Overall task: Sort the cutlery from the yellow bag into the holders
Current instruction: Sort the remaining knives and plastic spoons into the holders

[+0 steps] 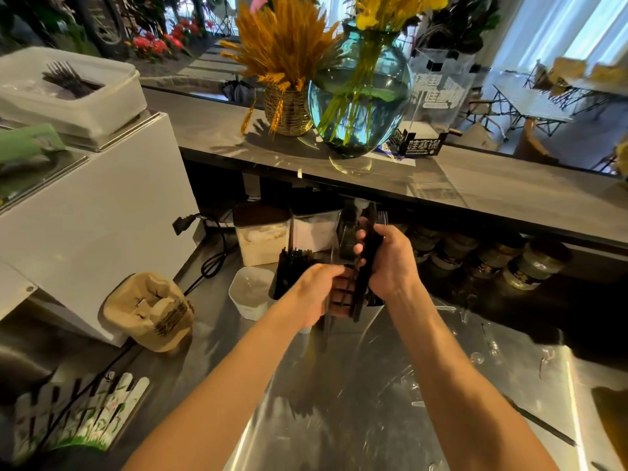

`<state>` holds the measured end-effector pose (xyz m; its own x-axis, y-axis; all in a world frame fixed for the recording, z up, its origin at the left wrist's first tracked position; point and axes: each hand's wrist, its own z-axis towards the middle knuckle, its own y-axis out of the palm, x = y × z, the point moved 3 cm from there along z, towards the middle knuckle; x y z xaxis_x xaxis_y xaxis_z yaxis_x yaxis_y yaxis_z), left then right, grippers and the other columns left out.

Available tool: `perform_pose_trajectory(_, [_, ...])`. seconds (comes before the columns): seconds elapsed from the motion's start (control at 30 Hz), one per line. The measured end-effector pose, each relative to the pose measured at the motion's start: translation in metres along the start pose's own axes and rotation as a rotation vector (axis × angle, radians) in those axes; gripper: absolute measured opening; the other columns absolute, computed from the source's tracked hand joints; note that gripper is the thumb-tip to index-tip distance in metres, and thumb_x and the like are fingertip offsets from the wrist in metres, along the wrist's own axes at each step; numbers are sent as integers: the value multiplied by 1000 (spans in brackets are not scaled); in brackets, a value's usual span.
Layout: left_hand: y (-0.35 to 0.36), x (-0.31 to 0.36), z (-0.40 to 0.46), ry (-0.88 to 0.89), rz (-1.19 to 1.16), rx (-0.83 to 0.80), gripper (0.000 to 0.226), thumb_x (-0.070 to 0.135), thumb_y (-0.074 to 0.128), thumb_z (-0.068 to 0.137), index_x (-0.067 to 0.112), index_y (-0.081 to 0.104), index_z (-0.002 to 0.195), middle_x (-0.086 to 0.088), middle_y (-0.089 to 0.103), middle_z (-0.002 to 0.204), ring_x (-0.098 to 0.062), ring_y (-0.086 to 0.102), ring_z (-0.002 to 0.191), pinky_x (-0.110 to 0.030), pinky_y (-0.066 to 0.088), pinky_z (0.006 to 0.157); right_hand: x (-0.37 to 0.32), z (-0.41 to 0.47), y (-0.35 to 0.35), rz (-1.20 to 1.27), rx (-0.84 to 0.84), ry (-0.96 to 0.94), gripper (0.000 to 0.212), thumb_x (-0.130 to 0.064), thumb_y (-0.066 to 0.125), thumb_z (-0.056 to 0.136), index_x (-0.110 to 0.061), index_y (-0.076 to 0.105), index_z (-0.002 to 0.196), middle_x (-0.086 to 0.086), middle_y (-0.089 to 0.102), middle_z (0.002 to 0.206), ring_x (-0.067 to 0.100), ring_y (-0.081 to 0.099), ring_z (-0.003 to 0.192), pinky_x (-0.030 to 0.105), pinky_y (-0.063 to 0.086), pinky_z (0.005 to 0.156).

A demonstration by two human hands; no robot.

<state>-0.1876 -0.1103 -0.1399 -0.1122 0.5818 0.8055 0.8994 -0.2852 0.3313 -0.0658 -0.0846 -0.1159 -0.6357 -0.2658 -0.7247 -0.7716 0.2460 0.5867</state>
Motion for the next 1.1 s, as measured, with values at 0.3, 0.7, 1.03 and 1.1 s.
perform_pose_trajectory(0.3, [33, -17, 4, -113, 56, 142, 36, 29, 37, 107, 6, 63, 96, -10, 62, 73, -21, 57, 61, -30, 46, 56, 6, 8, -34, 14, 241, 1, 17, -26, 57, 99, -19, 62, 85, -4, 50, 66, 10, 48, 53, 23, 41, 55])
perform_pose_trajectory(0.7, [43, -22, 13, 22, 90, 107, 34, 36, 44, 106, 7, 56, 92, -2, 53, 57, -8, 24, 37, -20, 14, 36, -13, 16, -43, 243, 168, -115, 30, -32, 67, 94, -20, 53, 71, -8, 37, 55, 5, 30, 43, 17, 27, 39])
perform_pose_trajectory(1.03, [31, -15, 6, 90, 251, 104, 26, 29, 48, 105, 7, 61, 109, -9, 76, 83, -21, 66, 55, -19, 22, 36, -6, 20, -42, 251, 113, -42, 27, -23, 57, 102, -2, 57, 119, 10, 64, 82, 15, 65, 61, 23, 58, 57])
perform_pose_trajectory(1.1, [25, -13, 4, 122, 297, 148, 26, 30, 48, 105, 9, 62, 109, -11, 77, 90, -27, 69, 63, -21, 22, 37, -6, 18, -36, 238, 83, -46, 31, -26, 46, 107, 0, 56, 121, 19, 69, 98, 25, 73, 77, 32, 62, 69])
